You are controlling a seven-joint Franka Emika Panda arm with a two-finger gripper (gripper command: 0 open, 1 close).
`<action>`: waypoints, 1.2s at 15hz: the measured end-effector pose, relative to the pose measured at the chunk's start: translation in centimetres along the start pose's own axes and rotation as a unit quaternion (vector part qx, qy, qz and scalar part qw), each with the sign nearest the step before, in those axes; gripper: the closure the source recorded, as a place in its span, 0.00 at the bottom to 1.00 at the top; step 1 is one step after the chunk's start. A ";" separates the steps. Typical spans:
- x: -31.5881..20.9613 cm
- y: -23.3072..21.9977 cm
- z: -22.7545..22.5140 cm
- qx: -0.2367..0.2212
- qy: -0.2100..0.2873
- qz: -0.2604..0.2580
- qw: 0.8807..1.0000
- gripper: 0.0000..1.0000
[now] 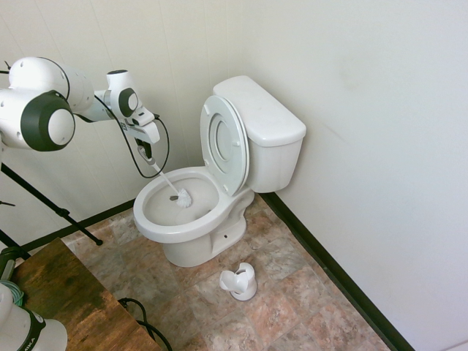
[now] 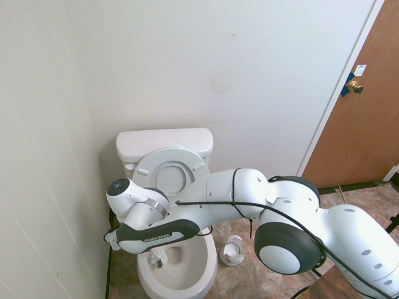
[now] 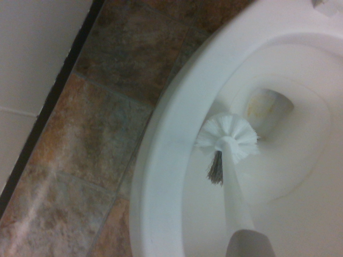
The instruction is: Clean the toilet
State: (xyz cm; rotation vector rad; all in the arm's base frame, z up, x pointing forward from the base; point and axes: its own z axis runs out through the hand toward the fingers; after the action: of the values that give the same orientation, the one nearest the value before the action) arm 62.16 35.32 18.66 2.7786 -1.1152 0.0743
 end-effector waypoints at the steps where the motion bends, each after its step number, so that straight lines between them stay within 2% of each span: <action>1: -0.2 0.9 0.2 -0.003 -0.005 0.001 1.000 1.00; 6: 0.8 6.7 1.0 -0.014 -0.035 0.027 0.999 1.00; 12: 7.8 15.5 5.8 -0.022 -0.061 0.089 0.994 1.00; 15: 10.6 15.9 5.7 -0.013 -0.059 0.108 0.992 1.00; 18: 11.3 12.1 4.5 -0.012 -0.054 0.098 0.994 1.00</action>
State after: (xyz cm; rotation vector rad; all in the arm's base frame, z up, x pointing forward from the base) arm 61.93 18.32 16.77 2.6713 -1.4042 -0.0678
